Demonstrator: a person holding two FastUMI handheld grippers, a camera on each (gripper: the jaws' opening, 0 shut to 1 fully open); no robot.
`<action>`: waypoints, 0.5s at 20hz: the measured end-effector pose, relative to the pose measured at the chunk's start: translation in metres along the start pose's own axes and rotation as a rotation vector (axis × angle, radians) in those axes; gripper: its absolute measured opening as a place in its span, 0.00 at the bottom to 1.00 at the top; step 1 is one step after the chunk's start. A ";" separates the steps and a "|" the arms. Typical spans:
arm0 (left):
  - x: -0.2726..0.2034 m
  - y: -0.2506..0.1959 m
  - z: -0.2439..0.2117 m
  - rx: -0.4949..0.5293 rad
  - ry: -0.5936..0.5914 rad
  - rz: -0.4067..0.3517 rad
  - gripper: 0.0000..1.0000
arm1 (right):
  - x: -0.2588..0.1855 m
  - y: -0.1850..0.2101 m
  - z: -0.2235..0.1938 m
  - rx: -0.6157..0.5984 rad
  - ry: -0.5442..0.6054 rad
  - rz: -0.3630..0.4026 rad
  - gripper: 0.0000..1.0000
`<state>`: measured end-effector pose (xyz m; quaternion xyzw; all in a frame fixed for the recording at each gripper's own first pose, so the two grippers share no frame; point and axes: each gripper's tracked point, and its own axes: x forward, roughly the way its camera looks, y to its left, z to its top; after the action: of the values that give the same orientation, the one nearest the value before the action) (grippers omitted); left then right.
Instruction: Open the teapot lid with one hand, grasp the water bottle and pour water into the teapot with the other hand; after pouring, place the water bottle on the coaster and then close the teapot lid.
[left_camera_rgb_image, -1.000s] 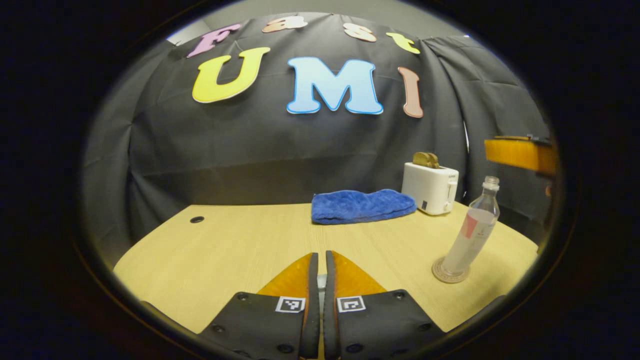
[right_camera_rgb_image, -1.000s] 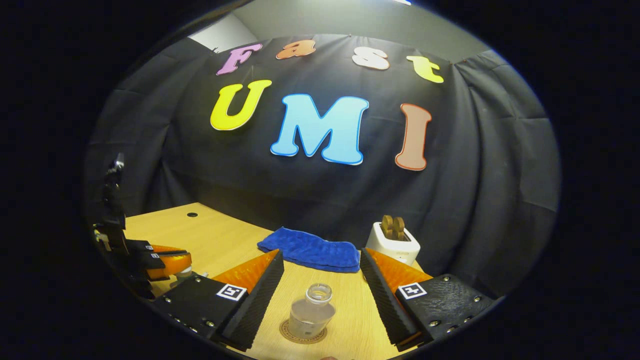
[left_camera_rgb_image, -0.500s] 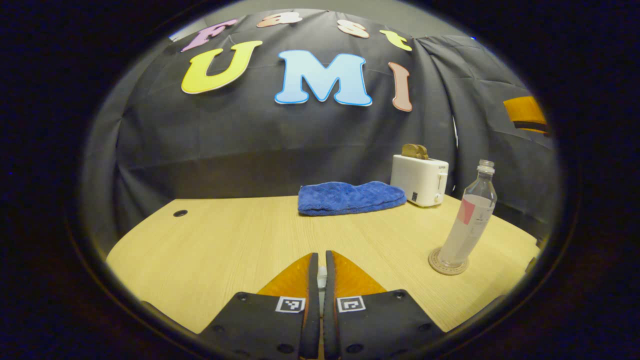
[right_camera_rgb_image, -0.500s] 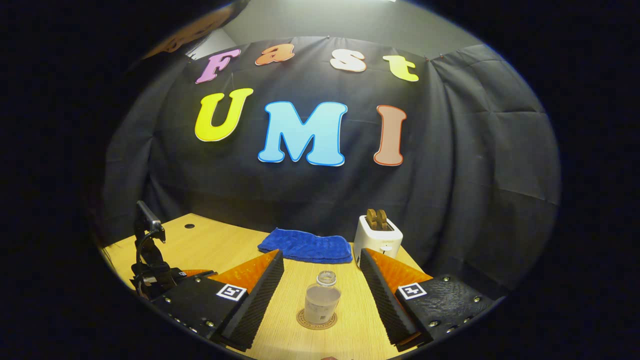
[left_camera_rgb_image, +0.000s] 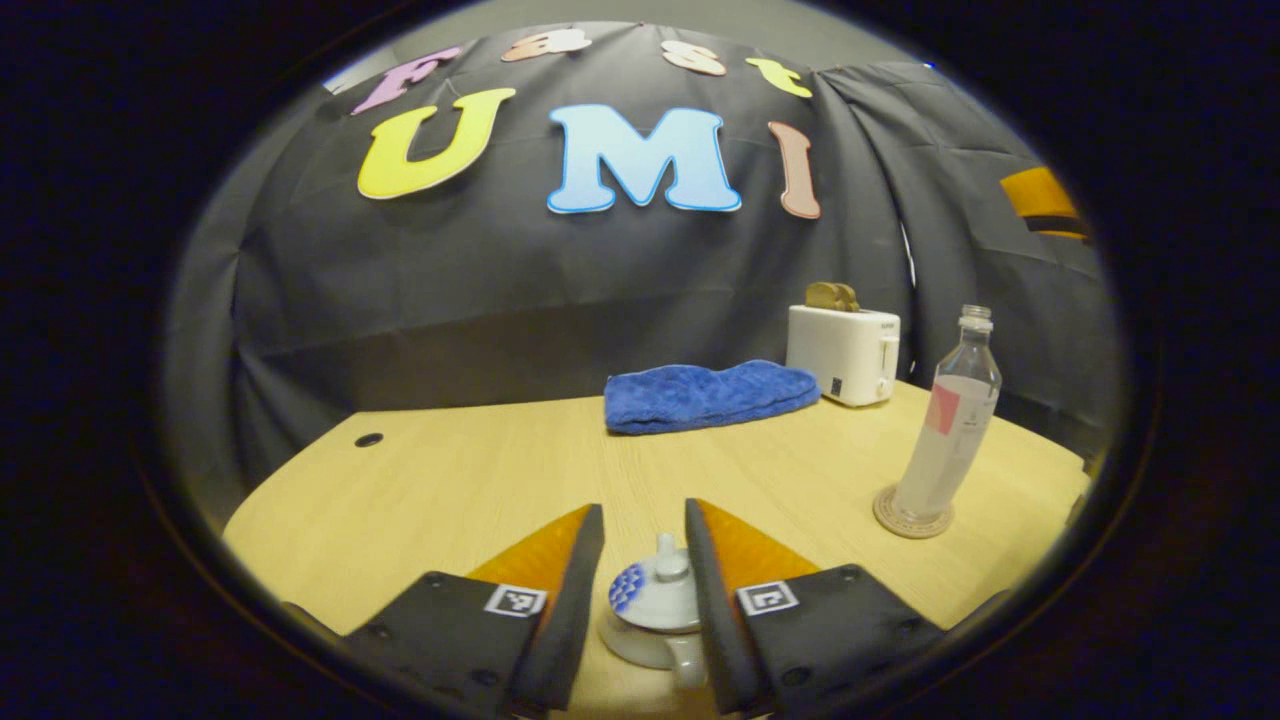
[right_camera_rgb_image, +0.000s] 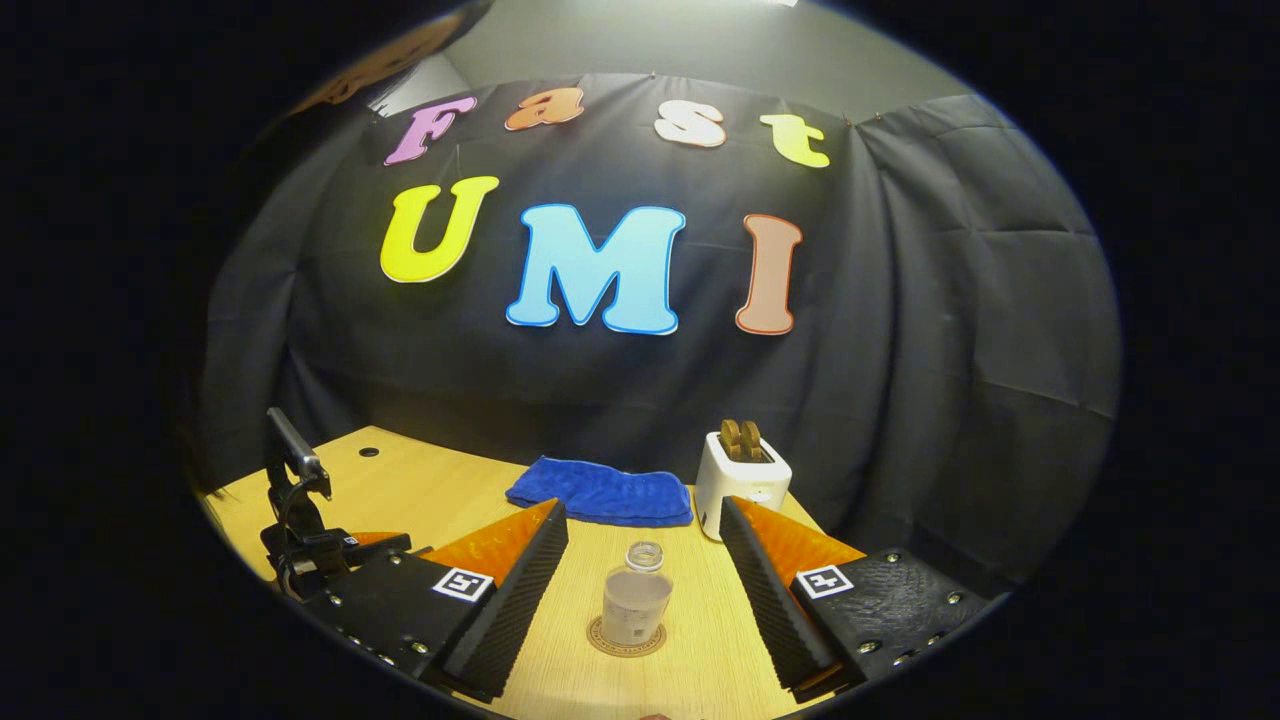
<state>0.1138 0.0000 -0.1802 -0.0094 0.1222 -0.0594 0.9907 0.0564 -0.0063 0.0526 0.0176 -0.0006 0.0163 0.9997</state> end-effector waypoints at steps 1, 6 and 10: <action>-0.004 0.003 0.004 -0.017 -0.001 0.001 0.76 | 0.002 0.002 0.005 0.004 -0.012 0.002 0.95; -0.031 0.016 0.050 -0.011 -0.068 0.032 0.96 | 0.002 0.015 0.015 0.024 -0.047 0.019 0.94; -0.060 0.017 0.094 -0.010 -0.112 0.039 0.96 | 0.001 0.015 0.018 0.028 -0.066 0.014 0.95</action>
<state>0.0808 0.0241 -0.0749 -0.0153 0.0669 -0.0389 0.9969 0.0565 0.0081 0.0712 0.0322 -0.0334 0.0227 0.9987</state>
